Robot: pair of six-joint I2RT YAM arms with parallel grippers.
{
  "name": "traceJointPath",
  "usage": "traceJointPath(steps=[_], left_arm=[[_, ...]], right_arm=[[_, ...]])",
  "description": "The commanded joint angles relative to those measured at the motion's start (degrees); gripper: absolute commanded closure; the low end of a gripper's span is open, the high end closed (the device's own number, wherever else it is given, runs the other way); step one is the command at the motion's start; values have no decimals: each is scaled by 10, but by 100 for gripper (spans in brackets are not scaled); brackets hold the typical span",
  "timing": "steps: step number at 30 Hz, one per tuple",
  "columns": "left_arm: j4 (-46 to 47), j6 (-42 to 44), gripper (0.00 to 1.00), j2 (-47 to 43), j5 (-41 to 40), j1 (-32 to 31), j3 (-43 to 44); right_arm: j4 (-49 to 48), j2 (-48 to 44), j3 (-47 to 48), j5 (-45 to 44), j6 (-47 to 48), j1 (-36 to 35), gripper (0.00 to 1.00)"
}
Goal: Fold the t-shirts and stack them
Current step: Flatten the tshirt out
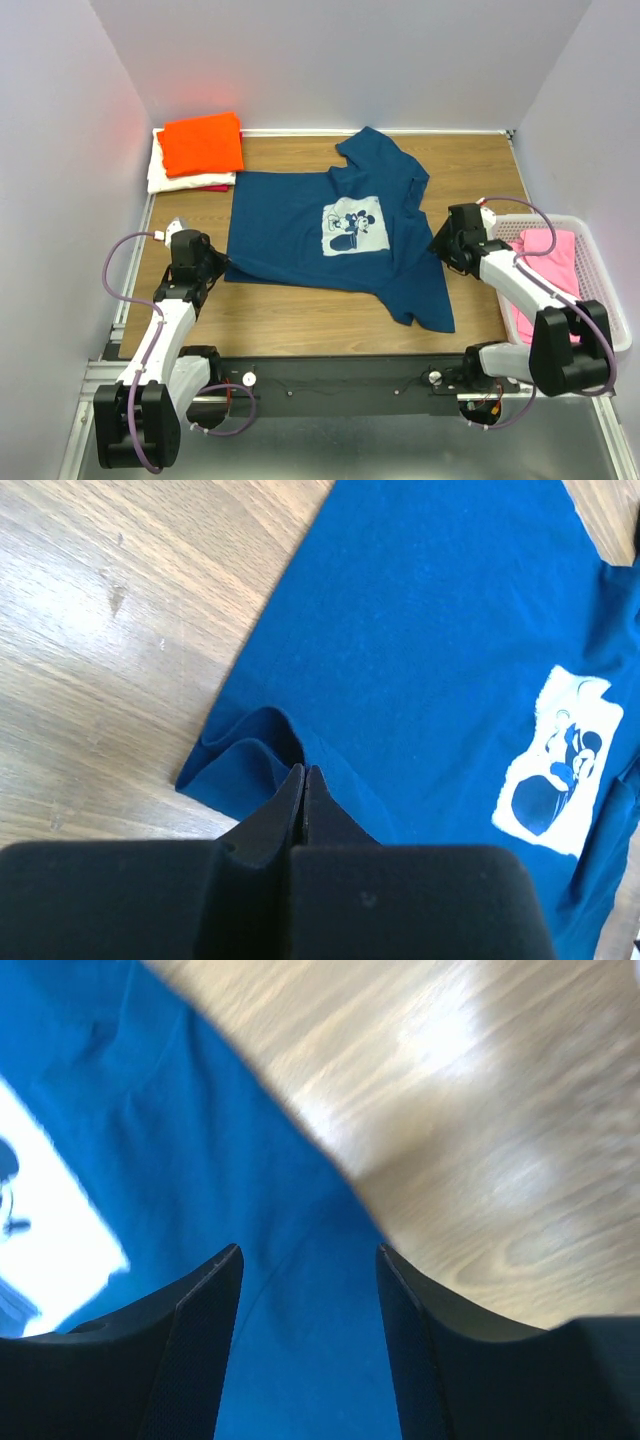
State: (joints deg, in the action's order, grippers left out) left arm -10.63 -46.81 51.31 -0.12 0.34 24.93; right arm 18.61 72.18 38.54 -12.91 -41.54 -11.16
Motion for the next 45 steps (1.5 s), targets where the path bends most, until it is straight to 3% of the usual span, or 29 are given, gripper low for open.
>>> traceJointPath(steps=[1, 5, 21, 26, 28, 30, 34, 45], left_arm=[[-7, 3, 100, -9, 24, -2, 14], [2, 6, 100, -6, 32, -3, 13], [16, 11, 100, 3, 42, -2, 14], [15, 13, 100, 7, 43, -2, 18], [16, 13, 100, 9, 42, -2, 20], [17, 15, 100, 11, 43, -2, 24], [6, 30, 100, 11, 38, -2, 48], [-50, 52, 100, -22, 34, -3, 93]], right_arm=[[8, 41, 39, -36, 7, 24, 38], [-1, 82, 63, -29, 12, 27, 45], [-42, 128, 21, 19, 6, 27, 45], [-57, 143, 7, 25, 1, 27, 49], [-58, 141, 9, 26, 1, 26, 57], [-57, 133, 15, 25, 2, 27, 77], [-39, 86, 27, 31, 4, 27, 98], [130, -157, 106, -12, 13, 27, 100]])
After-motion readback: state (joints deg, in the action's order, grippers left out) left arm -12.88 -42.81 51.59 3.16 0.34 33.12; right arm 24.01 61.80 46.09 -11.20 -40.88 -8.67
